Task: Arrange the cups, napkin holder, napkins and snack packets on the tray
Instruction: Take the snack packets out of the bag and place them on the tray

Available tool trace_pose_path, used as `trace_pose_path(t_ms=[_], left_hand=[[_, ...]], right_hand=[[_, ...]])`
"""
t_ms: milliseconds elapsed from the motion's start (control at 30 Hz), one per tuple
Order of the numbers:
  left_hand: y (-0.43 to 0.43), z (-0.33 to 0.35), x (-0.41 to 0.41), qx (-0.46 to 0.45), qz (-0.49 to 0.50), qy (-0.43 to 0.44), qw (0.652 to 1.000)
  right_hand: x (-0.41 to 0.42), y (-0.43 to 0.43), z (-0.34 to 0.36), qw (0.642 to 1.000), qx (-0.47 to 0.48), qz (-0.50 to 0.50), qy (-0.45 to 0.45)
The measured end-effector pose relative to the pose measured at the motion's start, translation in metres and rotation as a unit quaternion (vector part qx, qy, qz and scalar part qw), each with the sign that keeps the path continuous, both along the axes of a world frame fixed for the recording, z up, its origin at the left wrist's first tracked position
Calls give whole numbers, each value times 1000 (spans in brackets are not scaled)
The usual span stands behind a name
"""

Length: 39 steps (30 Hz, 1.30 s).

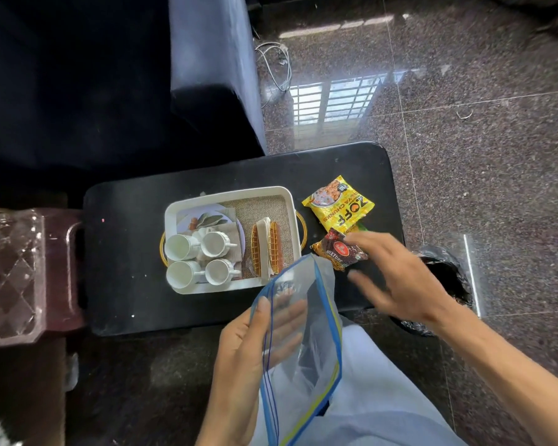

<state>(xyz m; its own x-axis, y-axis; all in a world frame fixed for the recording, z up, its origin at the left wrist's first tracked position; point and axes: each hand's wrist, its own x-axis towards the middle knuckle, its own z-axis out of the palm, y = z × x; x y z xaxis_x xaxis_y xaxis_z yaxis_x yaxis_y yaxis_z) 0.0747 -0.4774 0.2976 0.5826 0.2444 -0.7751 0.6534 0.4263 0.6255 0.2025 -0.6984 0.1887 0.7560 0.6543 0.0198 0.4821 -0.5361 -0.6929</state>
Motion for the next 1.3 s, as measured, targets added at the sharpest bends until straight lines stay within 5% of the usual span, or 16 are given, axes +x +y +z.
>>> trace_pose_path(t_ms=[100, 233, 400, 533, 633, 733, 833, 933, 1033, 1233, 1300], left_hand=[[-10, 3, 5, -2, -8, -27, 1000], [-33, 2, 10, 3, -47, -50, 998], [-49, 5, 11, 134, -199, -105, 965], [-36, 1, -9, 283, -143, -149, 937], [-26, -12, -33, 263, -45, -129, 955], [-22, -34, -53, 139, -30, -16, 990], [-31, -55, -57, -49, -56, 41, 996], [-45, -79, -50, -178, -52, -3, 983], [-55, -103, -36, -205, -52, -43, 976], [-69, -148, -21, -189, -99, -51, 976], [-87, -163, -20, -165, -111, -55, 979]], right_hand=[[-31, 4, 29, 994, 33, 103, -29], [-66, 22, 34, 991, 86, 84, 52], [-85, 31, 24, 985, 134, -73, 86], [-89, 29, 24, 958, 125, -251, 65], [-89, 31, 30, 916, 144, -373, 6], [-96, 37, 36, 866, 170, -471, 21], [-109, 47, 36, 797, 280, -520, 124], [-124, 55, 33, 696, 396, -524, 291], [-139, 51, 20, 652, 393, -489, 426], [-144, 7, -23, 494, 369, -438, 655], [-142, -14, -38, 503, 328, -405, 689]])
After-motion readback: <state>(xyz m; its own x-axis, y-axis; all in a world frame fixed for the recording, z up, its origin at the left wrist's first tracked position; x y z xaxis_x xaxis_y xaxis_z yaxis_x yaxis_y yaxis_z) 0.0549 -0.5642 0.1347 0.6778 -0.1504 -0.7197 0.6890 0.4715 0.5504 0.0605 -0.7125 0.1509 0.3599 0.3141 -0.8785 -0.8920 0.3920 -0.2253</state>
